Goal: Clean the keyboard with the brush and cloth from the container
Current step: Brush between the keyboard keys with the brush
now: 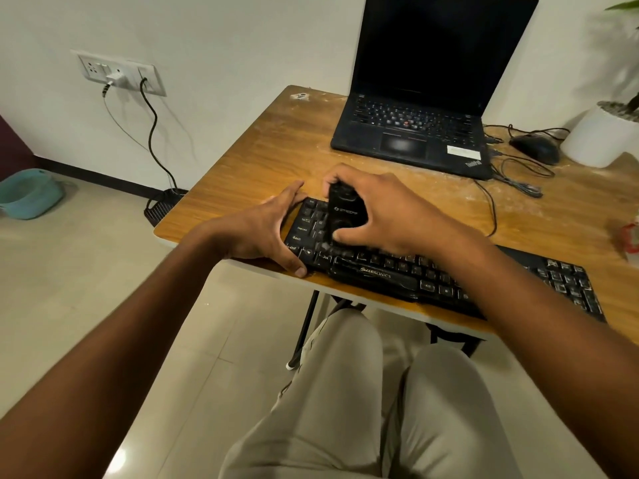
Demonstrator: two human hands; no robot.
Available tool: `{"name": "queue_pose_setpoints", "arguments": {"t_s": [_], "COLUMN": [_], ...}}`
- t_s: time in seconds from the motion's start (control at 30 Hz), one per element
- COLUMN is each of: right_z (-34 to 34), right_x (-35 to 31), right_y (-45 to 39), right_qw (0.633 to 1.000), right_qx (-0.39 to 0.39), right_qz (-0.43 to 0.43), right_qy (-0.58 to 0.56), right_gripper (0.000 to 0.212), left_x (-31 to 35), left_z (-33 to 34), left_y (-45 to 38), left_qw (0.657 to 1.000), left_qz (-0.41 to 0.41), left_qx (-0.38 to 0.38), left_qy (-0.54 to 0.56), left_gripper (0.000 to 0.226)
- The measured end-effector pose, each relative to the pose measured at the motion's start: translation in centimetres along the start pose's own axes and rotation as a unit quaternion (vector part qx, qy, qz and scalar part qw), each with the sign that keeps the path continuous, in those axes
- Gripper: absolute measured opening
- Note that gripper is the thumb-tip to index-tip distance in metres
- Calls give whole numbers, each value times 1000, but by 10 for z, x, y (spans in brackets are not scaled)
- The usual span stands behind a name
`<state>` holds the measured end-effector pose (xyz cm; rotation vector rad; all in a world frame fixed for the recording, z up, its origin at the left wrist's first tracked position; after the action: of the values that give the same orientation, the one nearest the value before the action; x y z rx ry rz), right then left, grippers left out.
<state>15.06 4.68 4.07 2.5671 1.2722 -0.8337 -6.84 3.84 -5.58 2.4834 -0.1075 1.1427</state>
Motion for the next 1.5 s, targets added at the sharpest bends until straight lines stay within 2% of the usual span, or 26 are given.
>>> {"name": "queue_pose_setpoints", "arguments": {"t_s": [0.1, 0.17, 0.3, 0.37, 0.5, 0.63, 0.7, 0.83, 0.9, 1.03, 1.2, 1.27, 1.4, 1.5], "right_z": [-14, -15, 3, 15, 13, -15, -23, -5, 10, 10, -18, -19, 1, 22], "right_x": [-1, -9, -20, -17, -2, 1, -5, -18, -16, -3, -3, -9, -17, -9], "right_y": [2, -4, -24, -27, -9, 8, 7, -10, -13, -1, 7, 2, -7, -5], "right_qw": [997, 997, 992, 986, 995, 997, 997, 995, 991, 997, 992, 993, 994, 982], "right_qx": [-37, -18, 106, 123, 49, -45, -29, 77, 88, 41, -58, -37, 86, 131], "right_qz": [11, -3, -24, -32, 5, 39, 24, -28, -35, -1, 34, 16, -18, -31], "right_qy": [70, 70, -71, -110, -87, 44, 74, -60, -91, -62, 104, 113, -69, -130], "right_gripper": [54, 54, 58, 57, 56, 56, 55, 55, 55, 56, 55, 54, 54, 53], "left_x": [-1, -2, 4, 6, -1, -2, -2, -1, 0, -2, -2, -2, -1, -2], "left_z": [0, 0, 2, 2, 1, 0, 0, 1, 1, 1, 0, 0, 0, 1], "left_y": [-1, -1, 2, 2, -2, -1, -1, -1, -1, -2, -1, -1, -1, -1], "left_qw": [1000, 1000, 1000, 1000, 1000, 1000, 1000, 1000, 1000, 1000, 1000, 1000, 1000, 1000], "left_qz": [-3, -3, 22, 25, 9, -1, -4, 4, 10, 0, -7, -9, -2, -3], "left_qx": [0, 1, 2, 7, 5, 1, -1, 5, 7, 2, 4, 2, 8, 11], "left_qy": [-1, 3, 6, 2, -3, -4, -4, 2, -1, -4, -13, -10, -8, -16], "left_gripper": [165, 164, 148, 142, 160, 167, 166, 158, 155, 162, 165, 165, 158, 159]}}
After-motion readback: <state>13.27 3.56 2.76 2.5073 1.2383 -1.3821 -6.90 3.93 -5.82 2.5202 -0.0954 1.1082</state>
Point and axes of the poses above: each hand's wrist, its own y-axis away from the middle knuckle, its own z-axis out of the palm, x = y × z, the point moved 3 cm from there along -y, towards the middle knuckle, and after that the axes turned 6 degrees about -z, right-handed, at the moved point
